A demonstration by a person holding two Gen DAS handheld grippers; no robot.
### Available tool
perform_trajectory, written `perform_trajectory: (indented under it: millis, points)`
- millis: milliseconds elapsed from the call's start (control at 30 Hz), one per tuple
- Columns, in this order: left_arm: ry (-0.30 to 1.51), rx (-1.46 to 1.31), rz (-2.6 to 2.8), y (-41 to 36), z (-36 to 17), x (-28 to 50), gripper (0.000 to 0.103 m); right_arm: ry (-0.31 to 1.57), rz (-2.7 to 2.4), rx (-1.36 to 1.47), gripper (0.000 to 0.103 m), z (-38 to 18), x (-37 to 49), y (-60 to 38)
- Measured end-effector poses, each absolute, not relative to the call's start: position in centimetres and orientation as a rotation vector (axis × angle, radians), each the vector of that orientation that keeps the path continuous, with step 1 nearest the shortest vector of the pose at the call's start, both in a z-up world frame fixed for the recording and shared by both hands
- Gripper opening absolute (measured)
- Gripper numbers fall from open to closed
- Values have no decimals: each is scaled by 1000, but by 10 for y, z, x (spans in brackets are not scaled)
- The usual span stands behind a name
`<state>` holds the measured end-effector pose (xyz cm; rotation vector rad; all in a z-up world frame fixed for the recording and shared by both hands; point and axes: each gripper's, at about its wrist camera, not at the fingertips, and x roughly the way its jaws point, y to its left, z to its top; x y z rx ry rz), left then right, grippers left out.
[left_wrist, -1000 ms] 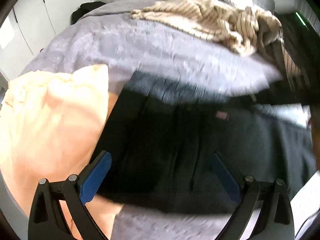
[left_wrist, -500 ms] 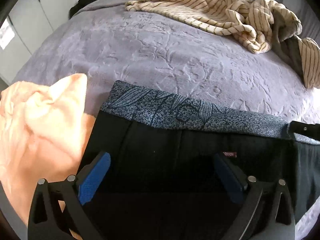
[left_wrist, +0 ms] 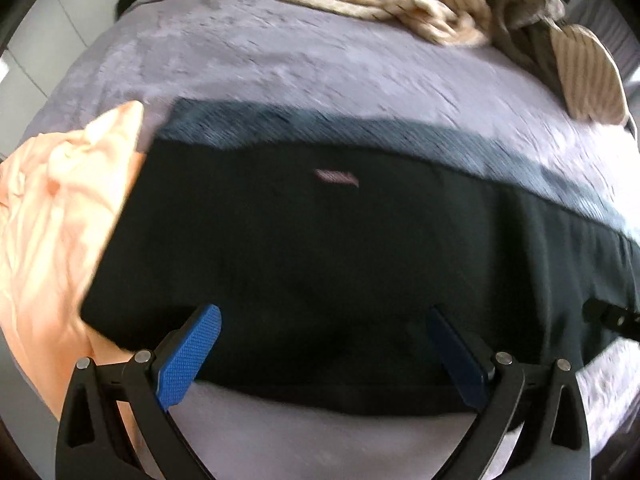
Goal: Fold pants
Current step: 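Grasp the corner of the folded trousers with the right gripper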
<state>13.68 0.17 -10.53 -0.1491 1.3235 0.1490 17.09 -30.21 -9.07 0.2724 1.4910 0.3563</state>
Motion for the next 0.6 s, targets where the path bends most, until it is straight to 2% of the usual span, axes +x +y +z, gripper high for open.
perform_trajectory:
  millis: [333, 600]
  points:
    - [1358, -38, 20, -81, -87, 133, 103, 1464, 243, 486, 45, -89, 127, -385]
    - [1365, 91, -83, -183, -80, 152, 103, 1395, 168, 626, 45, -86, 112, -468]
